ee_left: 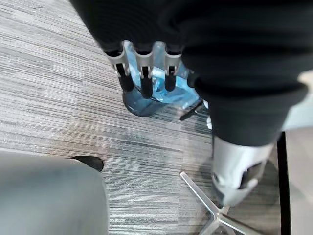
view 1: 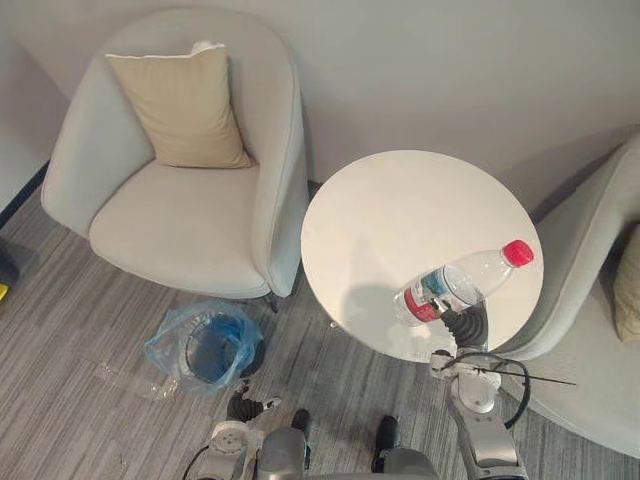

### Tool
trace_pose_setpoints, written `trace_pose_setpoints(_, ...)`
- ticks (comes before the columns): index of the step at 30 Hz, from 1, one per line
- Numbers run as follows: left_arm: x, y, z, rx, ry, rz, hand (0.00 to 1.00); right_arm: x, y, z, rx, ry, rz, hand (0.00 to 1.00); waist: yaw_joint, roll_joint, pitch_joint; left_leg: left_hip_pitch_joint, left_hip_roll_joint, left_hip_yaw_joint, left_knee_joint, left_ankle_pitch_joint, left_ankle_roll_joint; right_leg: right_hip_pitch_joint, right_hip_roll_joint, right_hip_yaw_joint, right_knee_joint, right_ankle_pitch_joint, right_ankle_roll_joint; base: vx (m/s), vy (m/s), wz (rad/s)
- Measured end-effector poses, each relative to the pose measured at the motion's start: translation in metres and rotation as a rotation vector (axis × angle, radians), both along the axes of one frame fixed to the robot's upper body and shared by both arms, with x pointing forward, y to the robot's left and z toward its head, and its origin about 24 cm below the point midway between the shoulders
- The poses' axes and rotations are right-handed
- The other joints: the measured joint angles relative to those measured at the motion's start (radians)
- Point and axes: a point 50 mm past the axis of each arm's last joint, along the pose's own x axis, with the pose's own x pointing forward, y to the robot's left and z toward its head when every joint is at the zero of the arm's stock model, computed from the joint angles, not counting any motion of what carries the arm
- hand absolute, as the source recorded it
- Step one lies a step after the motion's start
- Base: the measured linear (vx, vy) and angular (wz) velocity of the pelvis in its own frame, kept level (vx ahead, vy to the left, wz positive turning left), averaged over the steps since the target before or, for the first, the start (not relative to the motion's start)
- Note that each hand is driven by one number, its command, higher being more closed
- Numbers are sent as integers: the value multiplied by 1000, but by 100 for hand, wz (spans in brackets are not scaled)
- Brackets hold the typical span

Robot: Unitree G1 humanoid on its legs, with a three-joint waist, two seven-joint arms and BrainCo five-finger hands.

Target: Gather rubbish on tea table into small bin, then transfer packed bag to large trash can.

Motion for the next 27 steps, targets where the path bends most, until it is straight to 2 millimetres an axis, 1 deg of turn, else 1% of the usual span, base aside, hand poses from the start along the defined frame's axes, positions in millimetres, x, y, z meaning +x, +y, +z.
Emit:
trace_pose_setpoints(3,-1,0,-1,2,5,-4,0,-4,2,7,-27,-27,13,100,-6,0,-1,9,0,6,0,0,0,8,0,10,-7,10,-1,-60,18,-9)
trace_pose_setpoints(5,-7,1,-3,9,29,-14,0,-6,4,8,-35,-34,28,100,-24,-2,-22,22,0,6,0,0,0,26,0,10,-18,16,1,-65,10,1)
trace_pose_setpoints(10,-9,-3,-5,6,41,-31,0,-11,10,13,-69,-50,54,100,-26,1,-33,30,0,1,-15,13,-6,30,1,7,-18,21,2,-52,-4,3)
trace_pose_setpoints(13,-8,-8,-5,-1,38,-48,0,-14,11,18,-110,-66,65,100,-28,7,-36,6,-6,-49,-26,38,-7,24,-8,-43,-9,17,1,-51,-20,46)
trace_pose_setpoints(15,-7,-14,-5,-16,32,-51,0,-12,13,25,-125,-99,76,100,-27,13,-35,-22,-12,-75,-33,60,-9,-6,-19,-77,29,0,-1,-60,-17,58)
trace_pose_setpoints(16,-4,-19,-4,-30,20,-51,0,-9,14,32,-133,-135,84,100,-27,18,-31,-44,-12,-72,-34,72,-10,-43,-28,-86,74,-16,-4,-74,3,27)
trace_pose_setpoints(17,-4,-19,-3,-30,16,-53,0,-7,16,34,-137,-145,90,100,-25,19,-30,-53,-12,-68,-33,78,-11,-56,-31,-88,89,-19,-6,-129,18,27)
trace_pose_setpoints(18,-3,-21,-3,-34,11,-53,0,0,20,42,-165,-188,102,100,-24,26,-31,-94,-12,-45,-32,91,0,-104,-42,-96,136,-33,-13,-132,23,14)
trace_pose_setpoints(19,-3,-21,-3,-35,9,-53,0,3,21,45,-171,-200,102,100,-24,28,-31,-103,-12,-42,-41,86,12,-114,-46,-101,146,-34,-15,-195,16,37)
trace_pose_setpoints(20,-3,-21,-3,-27,12,-68,0,7,21,49,-176,-221,98,100,-30,26,-36,-105,12,54,-90,54,65,-121,-65,-142,138,-26,-18,-135,7,41)
trace_pose_setpoints(21,-4,-21,-4,-21,18,-75,0,8,21,50,-177,-225,93,100,-36,23,-40,-102,20,92,-112,44,81,-120,-74,-151,131,-23,-16,-95,41,72)
trace_pose_setpoints(22,-3,-19,-4,-5,21,-91,0,10,18,53,-182,-241,76,100,-51,11,-41,-109,29,156,-86,36,85,-126,-109,-176,124,-16,-16,-30,105,71)
trace_pose_setpoints(23,-2,-22,-4,-7,20,-104,0,15,12,55,-214,-248,62,100,-55,24,-44,-124,79,245,-16,39,88,-131,-123,-206,136,-14,-17,-18,103,66)
trace_pose_setpoints(24,-3,-23,-4,-9,24,-107,0,17,9,54,-225,-242,54,100,-58,29,-47,-123,102,285,7,40,90,-131,-126,-219,144,-15,-17,-12,133,68)
trace_pose_setpoints(25,-7,-30,-6,-14,38,-135,0,20,0,52,-247,-221,25,100,-75,47,-59,-108,162,397,32,43,91,-121,-143,-263,170,-24,-4,3,224,103)
trace_pose_setpoints(26,-8,-39,-7,-23,40,-169,0,20,-9,48,-258,-199,-13,100,-93,53,-63,-102,151,449,7,55,45,-100,-184,-312,190,-30,17,3,224,104)
trace_pose_setpoints(27,-8,-41,-7,-24,39,-179,0,20,-10,47,-258,-189,-23,100,-95,52,-63,-90,140,449,-5,61,31,-92,-195,-320,190,-26,22,12,319,92)
